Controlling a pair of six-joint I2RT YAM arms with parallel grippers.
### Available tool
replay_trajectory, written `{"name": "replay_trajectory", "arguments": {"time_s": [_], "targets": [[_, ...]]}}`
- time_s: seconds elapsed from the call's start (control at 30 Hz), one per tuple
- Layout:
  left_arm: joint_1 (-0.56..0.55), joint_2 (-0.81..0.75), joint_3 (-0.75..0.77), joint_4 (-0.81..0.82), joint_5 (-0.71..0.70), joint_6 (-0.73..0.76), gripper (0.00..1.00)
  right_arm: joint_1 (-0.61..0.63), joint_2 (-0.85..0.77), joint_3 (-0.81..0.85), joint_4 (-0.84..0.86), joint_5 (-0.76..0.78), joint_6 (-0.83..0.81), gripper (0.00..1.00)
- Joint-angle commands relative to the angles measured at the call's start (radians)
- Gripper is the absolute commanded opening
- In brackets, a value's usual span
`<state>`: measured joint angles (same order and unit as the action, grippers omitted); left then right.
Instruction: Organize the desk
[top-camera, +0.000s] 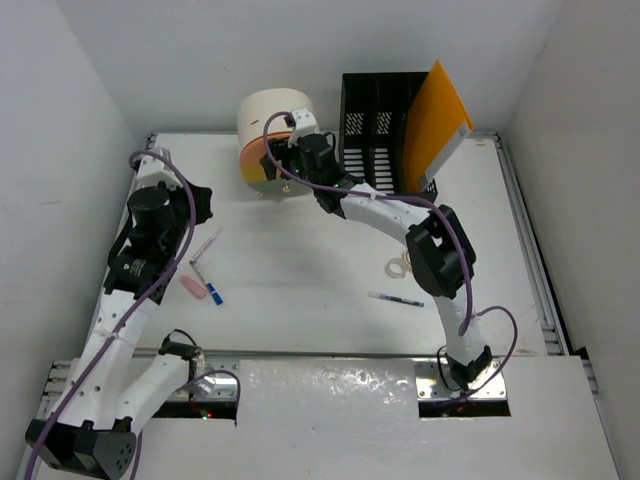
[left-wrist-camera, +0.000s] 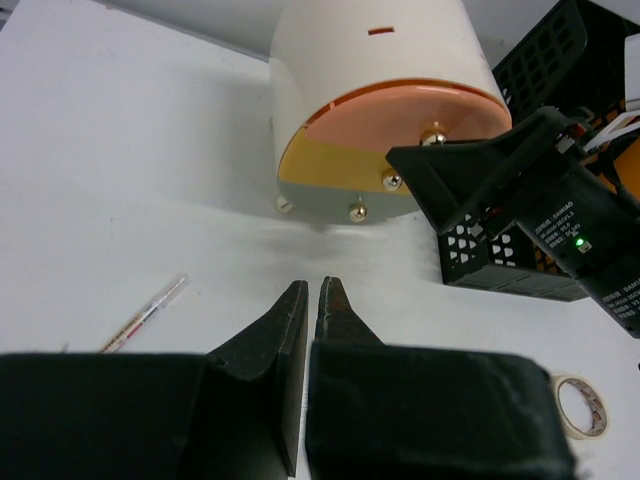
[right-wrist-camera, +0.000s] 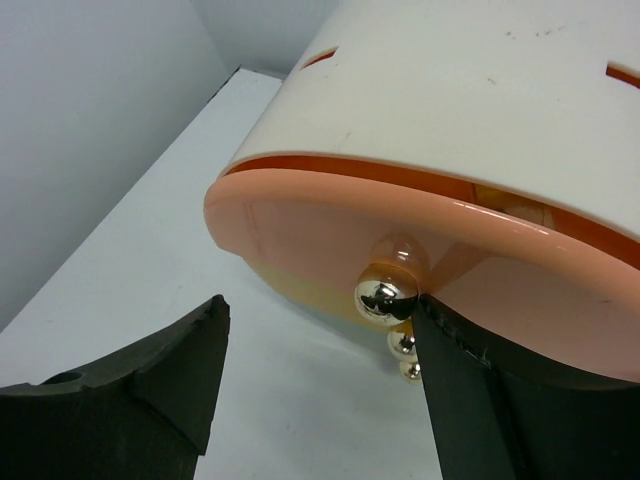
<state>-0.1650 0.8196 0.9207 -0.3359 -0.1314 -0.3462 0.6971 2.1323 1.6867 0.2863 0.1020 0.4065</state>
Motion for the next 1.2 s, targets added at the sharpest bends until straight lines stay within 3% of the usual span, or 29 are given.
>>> {"name": "replay_trajectory", "arguments": {"time_s": [0.0, 0.4, 0.57, 0.7, 0.8, 1.17], "targets": [[-0.007, -0.016, 0.007, -0.026, -0.007, 0.000, 0.00, -0.001, 0.012, 0.050, 0.111, 0.025, -0.034, 0.72], [-0.008, -0.019, -0.002, -0.052, -0.008, 0.000, 0.00, 0.001, 0.029, -0.011, 0.292, -0.018, -0.067, 0.73], [-0.007, -0.033, -0.025, -0.055, -0.014, -0.004, 0.00, 0.004, -0.064, -0.096, 0.200, -0.036, -0.020, 0.71], [-0.008, -0.051, -0.051, -0.045, -0.040, -0.005, 0.00, 0.010, -0.165, -0.261, 0.180, 0.027, 0.058, 0.69], [-0.007, -0.042, -0.054, -0.045, -0.033, -0.011, 0.00, 0.005, -0.175, -0.298, 0.172, 0.070, 0.092, 0.66], [-0.007, -0.037, -0.052, -0.048, -0.022, -0.008, 0.00, -0.062, 0.037, -0.118, 0.217, -0.002, 0.380, 0.60]]}}
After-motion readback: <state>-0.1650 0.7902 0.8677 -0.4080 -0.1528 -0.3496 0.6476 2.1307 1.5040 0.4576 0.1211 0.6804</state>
